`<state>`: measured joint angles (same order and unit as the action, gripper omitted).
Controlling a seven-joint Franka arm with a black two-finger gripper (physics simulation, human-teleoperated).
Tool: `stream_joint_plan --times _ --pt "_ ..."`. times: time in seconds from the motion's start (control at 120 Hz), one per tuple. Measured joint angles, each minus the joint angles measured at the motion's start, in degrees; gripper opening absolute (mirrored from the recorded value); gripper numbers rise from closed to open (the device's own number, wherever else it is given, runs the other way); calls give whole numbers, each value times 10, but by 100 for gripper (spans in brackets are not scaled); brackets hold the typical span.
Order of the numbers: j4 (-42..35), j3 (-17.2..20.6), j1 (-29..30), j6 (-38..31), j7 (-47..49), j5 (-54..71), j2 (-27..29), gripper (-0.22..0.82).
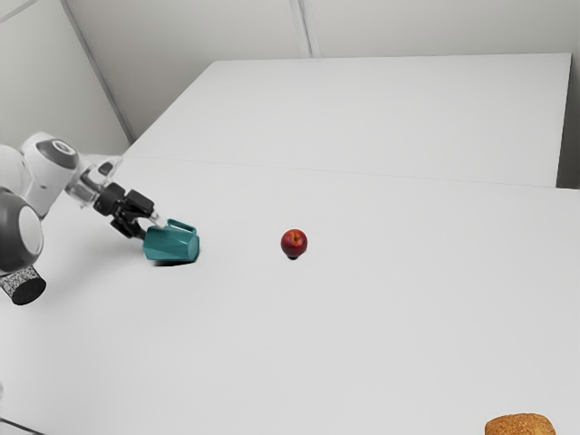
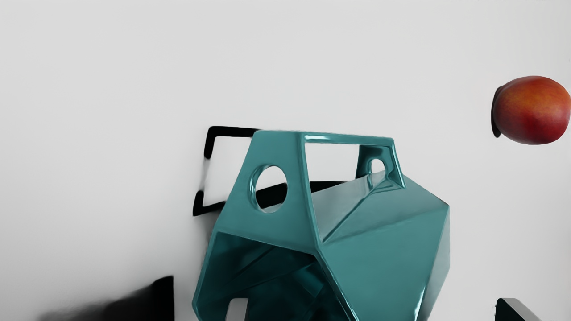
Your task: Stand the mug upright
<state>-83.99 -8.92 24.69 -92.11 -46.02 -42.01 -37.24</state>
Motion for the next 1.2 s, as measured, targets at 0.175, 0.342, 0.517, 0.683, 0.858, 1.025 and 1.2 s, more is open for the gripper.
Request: stream_joint_plan --times 0.175,0.342,0.517,0.683,0.858,1.025,1.2 --pt "-6 -2 -2 2 -22 -35 -8 52" --pt "-8 -4 -3 -1 -35 -58 -9 18" --pt "-11 -5 -2 -2 -46 -99 -7 -1" --pt "-19 -5 -5 0 -54 -138 -4 -12" --pt "-28 -5 -10 -1 -59 -151 -1 -15" --pt "-50 -13 -25 -2 -57 -140 30 -16" --pt "-78 -13 -47 -12 -53 -101 82 -16"
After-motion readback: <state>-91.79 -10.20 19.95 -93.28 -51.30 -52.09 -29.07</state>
